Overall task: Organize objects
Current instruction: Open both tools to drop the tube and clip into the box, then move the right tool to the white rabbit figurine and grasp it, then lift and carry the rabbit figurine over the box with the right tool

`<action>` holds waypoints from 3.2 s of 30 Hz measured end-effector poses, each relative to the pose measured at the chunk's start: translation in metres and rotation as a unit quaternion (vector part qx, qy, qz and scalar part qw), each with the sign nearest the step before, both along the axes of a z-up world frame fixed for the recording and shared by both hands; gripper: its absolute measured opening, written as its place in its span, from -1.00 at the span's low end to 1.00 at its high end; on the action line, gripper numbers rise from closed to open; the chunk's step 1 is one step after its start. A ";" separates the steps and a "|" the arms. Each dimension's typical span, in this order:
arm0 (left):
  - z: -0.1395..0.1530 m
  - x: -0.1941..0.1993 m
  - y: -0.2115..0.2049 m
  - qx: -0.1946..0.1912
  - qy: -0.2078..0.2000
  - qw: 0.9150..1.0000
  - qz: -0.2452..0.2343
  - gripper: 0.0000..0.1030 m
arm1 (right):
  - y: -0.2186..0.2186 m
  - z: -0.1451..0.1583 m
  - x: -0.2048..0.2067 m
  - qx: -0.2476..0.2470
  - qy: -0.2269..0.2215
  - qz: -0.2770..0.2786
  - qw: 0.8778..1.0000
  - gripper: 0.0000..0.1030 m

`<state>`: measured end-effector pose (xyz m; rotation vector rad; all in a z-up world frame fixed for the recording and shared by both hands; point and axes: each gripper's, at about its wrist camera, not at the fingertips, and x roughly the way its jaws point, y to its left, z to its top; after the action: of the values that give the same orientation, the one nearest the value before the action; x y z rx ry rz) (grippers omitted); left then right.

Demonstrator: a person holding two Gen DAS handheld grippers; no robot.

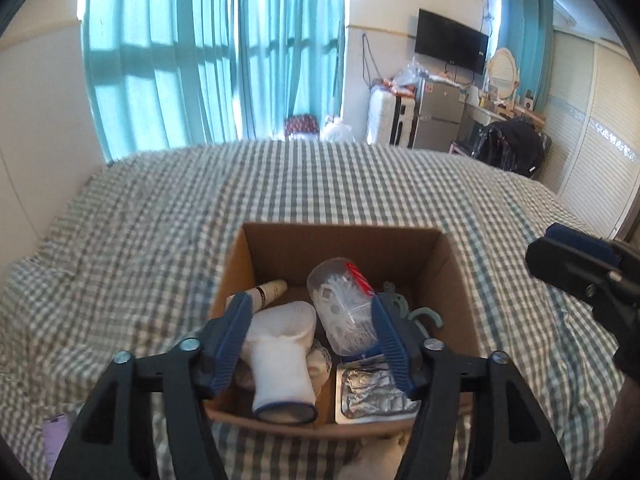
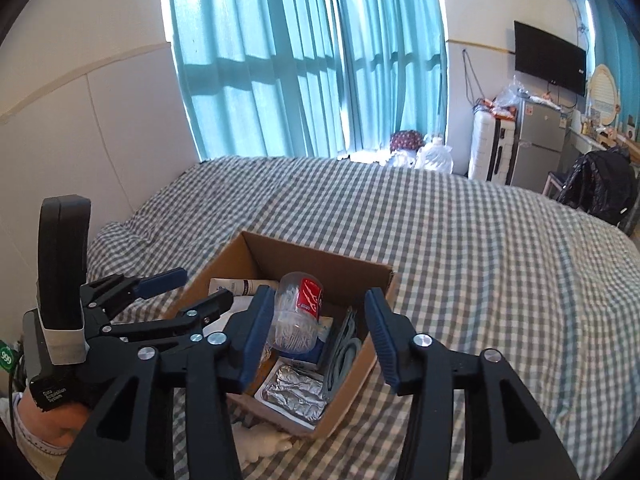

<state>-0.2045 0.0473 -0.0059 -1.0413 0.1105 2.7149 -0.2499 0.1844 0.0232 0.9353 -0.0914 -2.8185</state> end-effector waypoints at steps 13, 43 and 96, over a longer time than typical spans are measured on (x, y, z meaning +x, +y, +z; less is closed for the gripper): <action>0.072 0.095 -0.031 0.001 0.072 0.997 0.028 0.81 | -0.018 0.070 0.108 0.028 0.070 -0.011 0.997 0.51; -0.079 0.111 -0.088 -0.040 0.018 0.993 0.108 1.00 | -0.060 -0.118 0.098 0.020 -0.073 -0.037 0.996 1.00; -0.109 0.105 -0.084 -0.048 -0.030 0.990 0.126 1.00 | -0.054 -0.147 0.086 0.033 -0.116 0.012 0.993 0.18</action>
<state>-0.0995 -0.0366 -0.1145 -1.2411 0.1063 2.9231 -0.1638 0.1302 -0.1239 1.2681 -0.0151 -2.6941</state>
